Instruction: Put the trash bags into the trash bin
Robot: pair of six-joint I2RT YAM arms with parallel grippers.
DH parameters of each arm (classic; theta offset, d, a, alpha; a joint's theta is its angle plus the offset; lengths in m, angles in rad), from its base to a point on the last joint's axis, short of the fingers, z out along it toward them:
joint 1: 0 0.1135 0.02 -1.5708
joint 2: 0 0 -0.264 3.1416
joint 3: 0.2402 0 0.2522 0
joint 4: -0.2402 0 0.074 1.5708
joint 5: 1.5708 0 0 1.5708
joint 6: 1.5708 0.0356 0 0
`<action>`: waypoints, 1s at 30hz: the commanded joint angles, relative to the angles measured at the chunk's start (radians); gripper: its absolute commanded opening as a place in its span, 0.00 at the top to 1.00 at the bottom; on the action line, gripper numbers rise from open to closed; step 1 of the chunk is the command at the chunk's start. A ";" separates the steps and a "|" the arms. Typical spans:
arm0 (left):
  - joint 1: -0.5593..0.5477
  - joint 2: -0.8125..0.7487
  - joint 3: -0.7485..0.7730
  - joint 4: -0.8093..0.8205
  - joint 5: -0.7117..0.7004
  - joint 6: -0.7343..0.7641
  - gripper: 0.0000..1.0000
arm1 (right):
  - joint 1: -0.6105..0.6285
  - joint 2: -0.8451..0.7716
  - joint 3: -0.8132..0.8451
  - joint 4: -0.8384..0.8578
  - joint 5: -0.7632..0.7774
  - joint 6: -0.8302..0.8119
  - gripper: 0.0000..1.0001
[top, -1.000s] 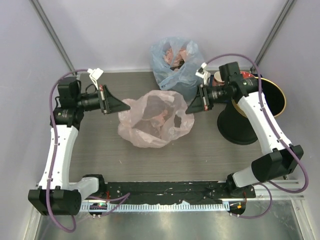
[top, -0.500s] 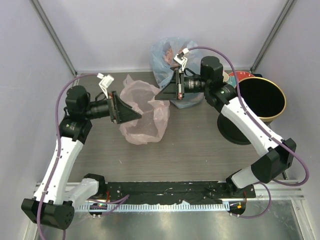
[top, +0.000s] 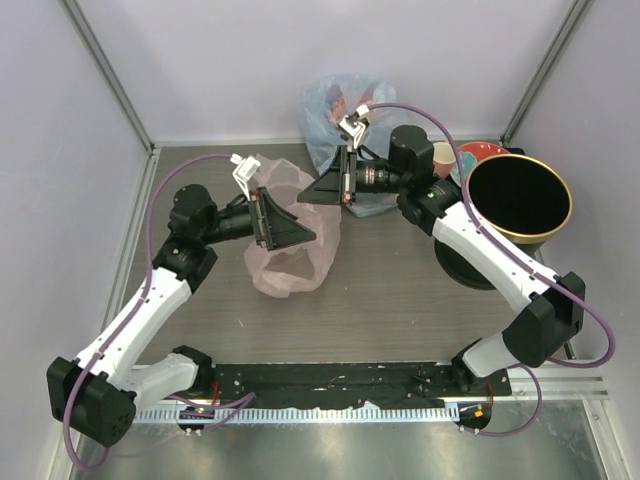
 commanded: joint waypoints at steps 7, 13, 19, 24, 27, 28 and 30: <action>-0.051 0.012 -0.008 0.081 -0.137 -0.033 0.66 | 0.025 -0.044 -0.002 0.032 0.059 -0.062 0.99; -0.032 -0.039 0.000 -0.002 -0.146 0.004 1.00 | -0.012 -0.092 0.061 -0.226 0.119 -0.278 0.75; 0.026 -0.110 -0.020 -0.129 -0.134 0.076 1.00 | -0.273 -0.089 0.338 -0.821 0.251 -0.643 0.36; 0.063 -0.146 -0.007 -0.251 -0.142 0.179 1.00 | -0.359 0.023 0.635 -1.301 0.774 -1.161 0.37; 0.066 -0.150 0.015 -0.284 -0.143 0.216 1.00 | -0.443 0.045 0.612 -1.453 0.857 -1.315 0.37; 0.066 -0.148 0.020 -0.289 -0.145 0.222 1.00 | -0.492 0.046 0.597 -1.489 0.862 -1.343 0.36; 0.066 -0.151 0.036 -0.315 -0.151 0.246 1.00 | -0.515 0.045 0.542 -1.512 0.885 -1.392 0.33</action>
